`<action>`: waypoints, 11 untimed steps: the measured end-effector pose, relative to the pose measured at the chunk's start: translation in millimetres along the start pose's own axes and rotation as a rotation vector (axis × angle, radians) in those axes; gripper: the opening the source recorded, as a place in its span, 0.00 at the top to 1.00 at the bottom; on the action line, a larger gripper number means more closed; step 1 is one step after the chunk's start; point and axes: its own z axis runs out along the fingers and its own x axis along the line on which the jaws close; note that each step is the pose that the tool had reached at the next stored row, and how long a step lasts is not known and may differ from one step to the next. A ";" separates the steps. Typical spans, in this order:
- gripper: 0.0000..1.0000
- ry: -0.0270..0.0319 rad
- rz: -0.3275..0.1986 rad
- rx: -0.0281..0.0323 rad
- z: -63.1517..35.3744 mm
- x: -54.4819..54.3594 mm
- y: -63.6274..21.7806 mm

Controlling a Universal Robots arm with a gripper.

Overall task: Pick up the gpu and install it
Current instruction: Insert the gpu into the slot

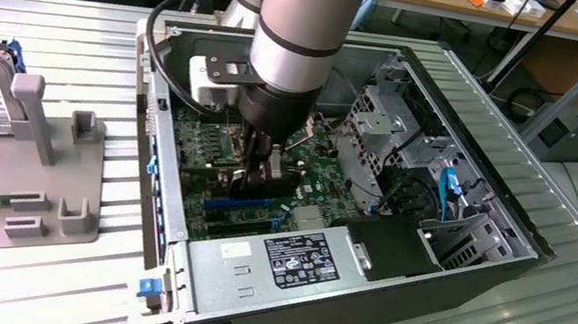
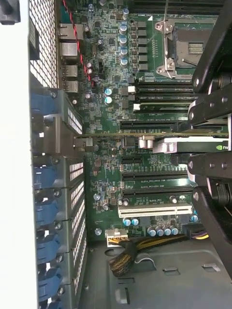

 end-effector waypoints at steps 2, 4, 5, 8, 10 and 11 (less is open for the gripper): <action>0.73 -0.0002 0.000 0.0001 1.6 0.2 0.0; 0.73 -0.0001 0.000 0.0001 3.1 0.3 0.0; 0.73 -0.0001 0.000 0.0000 3.9 0.3 0.1; 0.73 0.0001 0.000 0.0000 5.9 0.4 1.5; 0.73 0.0000 0.000 0.0000 6.1 0.4 1.6; 0.73 0.0000 0.000 0.0000 6.4 0.4 1.6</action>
